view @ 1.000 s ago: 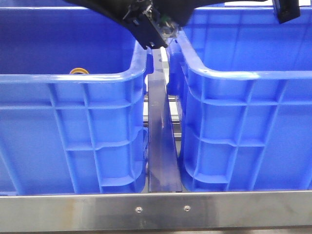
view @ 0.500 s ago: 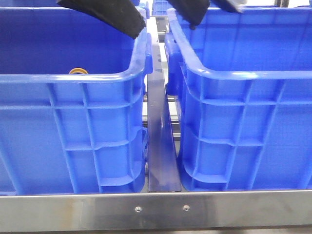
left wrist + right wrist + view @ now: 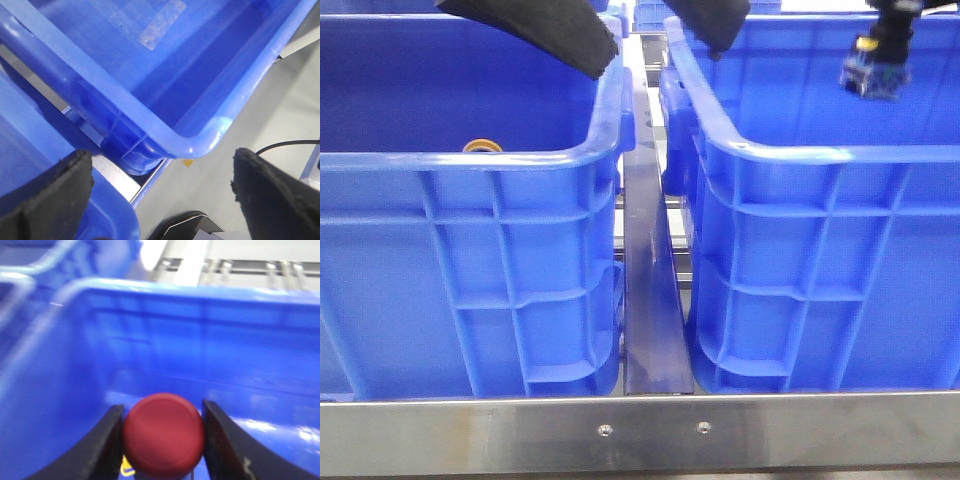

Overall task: Pick red and yellow buttons and place in box
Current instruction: 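Lower the red button into the empty bin and open the right gripper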

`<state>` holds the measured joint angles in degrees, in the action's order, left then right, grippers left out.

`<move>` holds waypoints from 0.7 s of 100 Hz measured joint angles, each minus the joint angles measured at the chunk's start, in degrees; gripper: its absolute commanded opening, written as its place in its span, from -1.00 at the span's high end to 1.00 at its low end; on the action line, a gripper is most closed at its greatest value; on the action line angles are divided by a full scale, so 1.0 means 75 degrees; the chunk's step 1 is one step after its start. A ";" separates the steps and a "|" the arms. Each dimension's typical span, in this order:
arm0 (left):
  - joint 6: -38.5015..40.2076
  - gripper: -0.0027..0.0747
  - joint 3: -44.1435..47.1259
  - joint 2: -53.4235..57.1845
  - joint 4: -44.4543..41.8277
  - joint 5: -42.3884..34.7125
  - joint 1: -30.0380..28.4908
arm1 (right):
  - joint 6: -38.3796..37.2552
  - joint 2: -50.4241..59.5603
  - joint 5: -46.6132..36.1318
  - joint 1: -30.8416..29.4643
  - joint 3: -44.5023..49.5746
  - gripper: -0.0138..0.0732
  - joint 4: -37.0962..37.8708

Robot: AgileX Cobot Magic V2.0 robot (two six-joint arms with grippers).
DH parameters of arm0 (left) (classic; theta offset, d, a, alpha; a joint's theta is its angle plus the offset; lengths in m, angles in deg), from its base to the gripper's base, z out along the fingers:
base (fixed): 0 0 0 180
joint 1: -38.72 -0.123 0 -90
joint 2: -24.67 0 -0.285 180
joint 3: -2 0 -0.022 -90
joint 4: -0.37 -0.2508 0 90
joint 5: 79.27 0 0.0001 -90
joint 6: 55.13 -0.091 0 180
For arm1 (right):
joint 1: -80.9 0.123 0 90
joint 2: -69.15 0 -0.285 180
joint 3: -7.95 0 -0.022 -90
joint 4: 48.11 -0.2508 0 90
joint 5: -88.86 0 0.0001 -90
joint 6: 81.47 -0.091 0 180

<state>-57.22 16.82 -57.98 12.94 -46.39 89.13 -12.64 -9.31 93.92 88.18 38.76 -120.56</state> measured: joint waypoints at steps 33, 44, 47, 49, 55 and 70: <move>0.0000 -0.48 0.0000 0.0000 0.0000 0.0000 0.0000 | 0.0018 -0.1883 -0.0676 0.0052 -0.0909 0.34 -0.0120; 0.0000 -0.48 0.0000 0.0000 0.0000 0.0000 0.0000 | 0.0018 -0.2541 -0.0761 0.0052 -0.1384 0.34 -0.0131; 0.0000 -0.48 0.0000 0.0000 0.0000 0.0000 0.0000 | 0.0018 -0.2696 -0.0782 0.0052 -0.1533 0.34 -0.0131; 0.0000 -0.48 0.0000 0.0000 0.0000 0.0000 0.0000 | 0.0018 -0.2811 -0.0826 0.0052 -0.1618 0.34 -0.0131; 0.0000 -0.48 0.0000 0.0000 0.0000 0.0000 0.0000 | 0.0018 -0.3144 -0.0924 0.0052 -0.1822 0.34 -0.0131; 0.0000 -0.48 0.0000 0.0000 0.0000 -0.0014 0.0000 | 0.0031 -0.3843 -0.1107 0.0052 -0.2264 0.34 -0.0157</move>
<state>-57.22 16.82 -57.98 12.94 -46.49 89.13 -12.40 -38.13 85.62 88.57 21.78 -121.74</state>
